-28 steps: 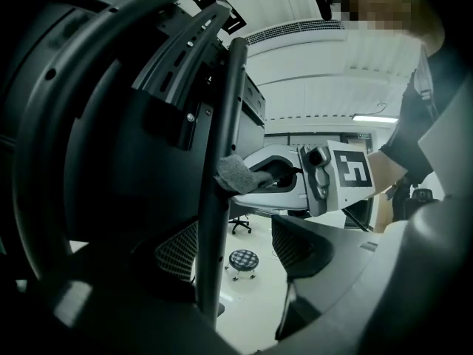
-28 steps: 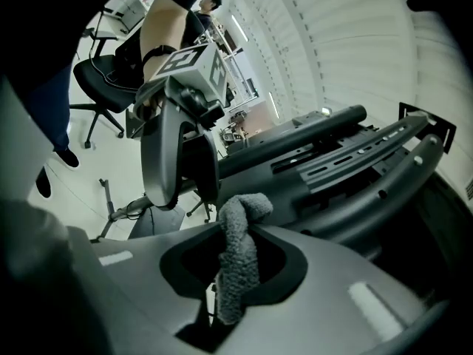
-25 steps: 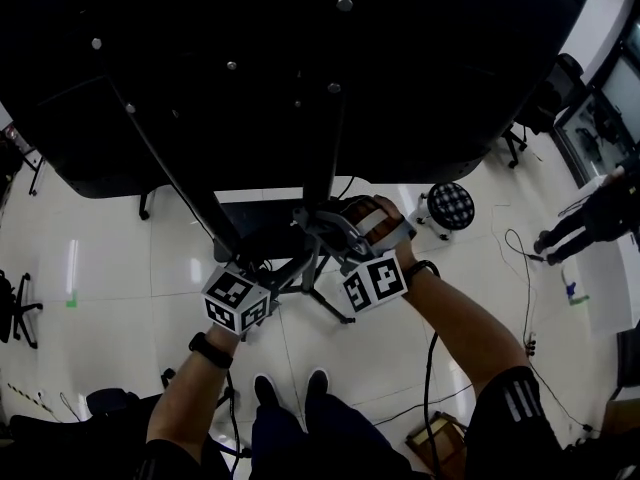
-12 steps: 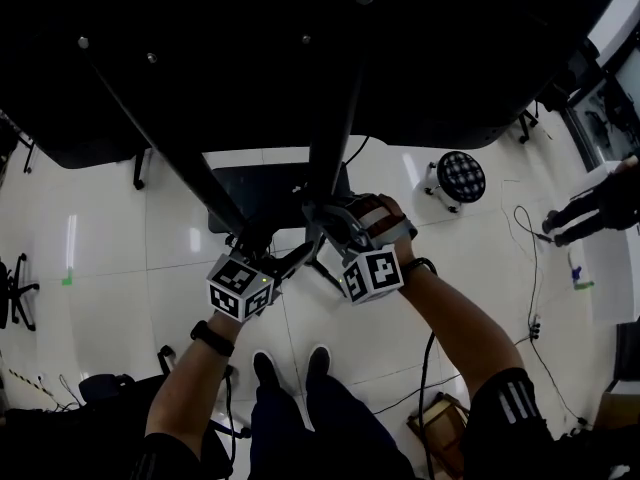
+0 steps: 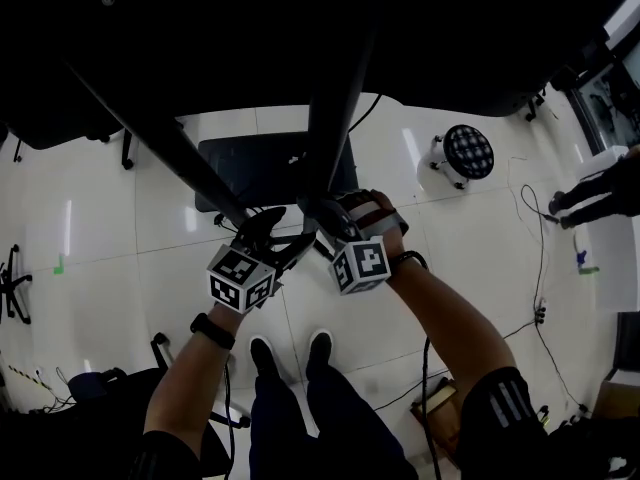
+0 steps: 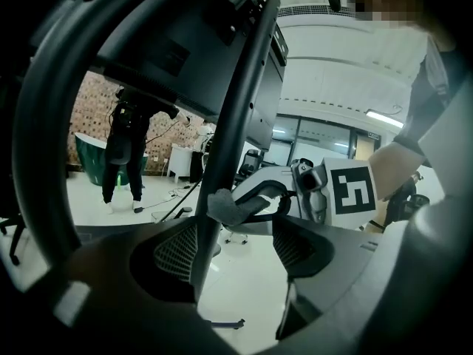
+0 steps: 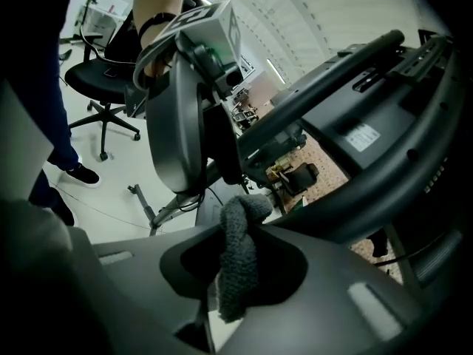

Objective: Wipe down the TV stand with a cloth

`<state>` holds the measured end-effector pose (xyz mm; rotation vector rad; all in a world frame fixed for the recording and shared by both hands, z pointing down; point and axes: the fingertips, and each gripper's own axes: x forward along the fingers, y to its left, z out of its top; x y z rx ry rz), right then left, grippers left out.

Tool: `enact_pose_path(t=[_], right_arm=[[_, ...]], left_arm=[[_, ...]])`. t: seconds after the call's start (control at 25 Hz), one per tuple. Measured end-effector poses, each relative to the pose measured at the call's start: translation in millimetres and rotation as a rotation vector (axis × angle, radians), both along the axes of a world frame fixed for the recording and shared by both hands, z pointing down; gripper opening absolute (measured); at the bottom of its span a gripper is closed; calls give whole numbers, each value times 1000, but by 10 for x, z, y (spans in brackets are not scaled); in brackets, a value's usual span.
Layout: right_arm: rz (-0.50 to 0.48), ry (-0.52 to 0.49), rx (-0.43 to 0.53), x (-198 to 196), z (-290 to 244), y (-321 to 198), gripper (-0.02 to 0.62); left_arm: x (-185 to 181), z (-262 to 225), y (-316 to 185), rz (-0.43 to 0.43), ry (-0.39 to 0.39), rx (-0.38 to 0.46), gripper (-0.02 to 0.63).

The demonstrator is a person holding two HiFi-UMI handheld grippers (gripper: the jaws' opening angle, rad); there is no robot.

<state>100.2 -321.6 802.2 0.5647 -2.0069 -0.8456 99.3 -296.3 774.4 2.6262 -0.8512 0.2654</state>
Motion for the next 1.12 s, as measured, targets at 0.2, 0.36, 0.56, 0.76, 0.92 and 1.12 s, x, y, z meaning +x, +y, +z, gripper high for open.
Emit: enact_pose_path(t=[0.2,0.36,0.56,0.76,0.92,1.12], right_arm=[[0,9,-30,-105,435,0,57],[2,25,-45,-159,746,-19,57],[11,43,-73,-135,1100,-5,56],[34,100,-131,-53,1508,17,56],[73,76,-184,-11,1686,-20,57],[119,-70,-269,-33,1381,239,57]], left_arm=[[-19,362,-81,-7,-7,-22,341],[-62,662,-163,-11,-21,-42,342],[-97,960,-183,-15,-23,-72,342],[-75,1192,-166,-6,-28,-104,342],[-66,1229,-187,5,-31,-112,344],[-77,1078,-19,9,-30,-117,344]])
